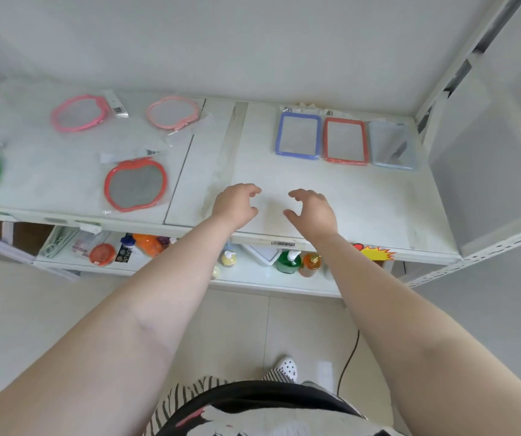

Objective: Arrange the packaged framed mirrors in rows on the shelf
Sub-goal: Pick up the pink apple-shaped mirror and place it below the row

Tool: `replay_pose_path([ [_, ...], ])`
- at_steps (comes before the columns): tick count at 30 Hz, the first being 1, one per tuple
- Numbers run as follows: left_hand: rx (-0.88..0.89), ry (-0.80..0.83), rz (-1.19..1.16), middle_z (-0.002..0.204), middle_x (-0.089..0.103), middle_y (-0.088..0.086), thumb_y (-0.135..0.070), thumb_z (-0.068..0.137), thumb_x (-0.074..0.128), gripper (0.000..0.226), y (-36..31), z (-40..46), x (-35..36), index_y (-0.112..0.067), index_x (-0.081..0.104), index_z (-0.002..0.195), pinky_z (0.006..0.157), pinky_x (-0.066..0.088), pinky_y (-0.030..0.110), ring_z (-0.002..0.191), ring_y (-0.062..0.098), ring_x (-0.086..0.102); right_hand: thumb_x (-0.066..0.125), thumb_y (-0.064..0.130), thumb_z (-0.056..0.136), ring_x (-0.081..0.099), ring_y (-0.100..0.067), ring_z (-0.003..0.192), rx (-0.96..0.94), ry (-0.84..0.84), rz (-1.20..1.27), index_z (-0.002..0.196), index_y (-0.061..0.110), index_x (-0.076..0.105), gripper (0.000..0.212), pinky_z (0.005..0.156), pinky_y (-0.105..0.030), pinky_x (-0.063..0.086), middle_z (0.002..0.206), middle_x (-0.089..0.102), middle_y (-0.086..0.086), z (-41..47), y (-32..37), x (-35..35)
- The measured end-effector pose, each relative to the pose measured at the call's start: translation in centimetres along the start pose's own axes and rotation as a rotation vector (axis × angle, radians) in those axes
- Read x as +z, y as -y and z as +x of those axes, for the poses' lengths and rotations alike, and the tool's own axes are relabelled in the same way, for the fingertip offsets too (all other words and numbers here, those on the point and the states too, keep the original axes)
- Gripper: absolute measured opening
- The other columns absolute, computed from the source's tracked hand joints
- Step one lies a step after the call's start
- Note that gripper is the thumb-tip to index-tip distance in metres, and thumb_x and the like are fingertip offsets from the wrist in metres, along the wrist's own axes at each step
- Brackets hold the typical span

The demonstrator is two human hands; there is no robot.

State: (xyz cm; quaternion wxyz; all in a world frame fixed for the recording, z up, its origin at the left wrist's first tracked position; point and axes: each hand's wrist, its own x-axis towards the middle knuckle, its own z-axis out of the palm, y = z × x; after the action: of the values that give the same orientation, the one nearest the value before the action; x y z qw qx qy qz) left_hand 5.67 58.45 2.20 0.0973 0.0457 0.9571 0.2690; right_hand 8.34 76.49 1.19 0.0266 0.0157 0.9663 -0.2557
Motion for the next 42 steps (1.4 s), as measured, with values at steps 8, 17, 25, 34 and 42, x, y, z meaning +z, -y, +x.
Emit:
replay_pose_path([
  [8,-0.047,-0.043,0.019,0.132,0.061,-0.001,-0.006,0.081,0.059,0.054,13.2,-8.3,-6.2,-0.022,0.055,0.132,0.099,0.046,0.034,0.121,0.021,0.056,0.062,0.029,0.089,0.05,-0.022,0.12,-0.057,0.044,0.021,0.13,0.022,0.055,0.043,0.087,-0.032,0.045,0.123,0.061,0.0,-4.9,11.2,7.5],
  [17,-0.148,-0.164,0.037,0.13,0.062,0.002,-0.011,0.079,0.063,0.051,28.6,-16.3,-15.7,-0.021,0.059,0.128,0.101,0.046,0.033,0.122,0.024,0.057,0.066,0.025,0.084,0.054,-0.024,0.118,-0.122,0.105,0.065,0.13,0.02,0.056,0.047,0.09,-0.035,0.048,0.125,0.061,-0.004,-8.9,27.2,15.9],
  [25,-0.178,-0.2,-0.021,0.122,0.067,0.007,-0.008,0.078,0.059,0.046,35.3,-18.2,-17.6,-0.021,0.062,0.122,0.095,0.05,0.038,0.115,0.027,0.061,0.063,0.024,0.082,0.054,-0.023,0.116,-0.193,0.186,0.009,0.127,0.022,0.057,0.045,0.087,-0.033,0.046,0.122,0.062,-0.004,-8.9,34.8,21.0],
  [34,-0.245,-0.204,-0.011,0.133,0.059,0.003,-0.009,0.083,0.06,0.051,40.0,-12.4,-22.7,-0.02,0.054,0.133,0.1,0.045,0.033,0.122,0.023,0.055,0.067,0.025,0.084,0.057,-0.02,0.113,-0.26,0.19,0.045,0.128,0.021,0.056,0.046,0.087,-0.033,0.047,0.121,0.063,-0.001,0.0,40.4,23.7],
  [42,-0.24,-0.219,-0.019,0.134,0.058,0.005,-0.009,0.085,0.059,0.051,43.7,-6.3,-27.0,-0.017,0.052,0.135,0.101,0.044,0.034,0.125,0.025,0.052,0.067,0.029,0.085,0.056,-0.019,0.115,-0.26,0.179,0.002,0.128,0.022,0.056,0.045,0.091,-0.037,0.05,0.121,0.063,-0.001,7.1,44.3,24.3],
])
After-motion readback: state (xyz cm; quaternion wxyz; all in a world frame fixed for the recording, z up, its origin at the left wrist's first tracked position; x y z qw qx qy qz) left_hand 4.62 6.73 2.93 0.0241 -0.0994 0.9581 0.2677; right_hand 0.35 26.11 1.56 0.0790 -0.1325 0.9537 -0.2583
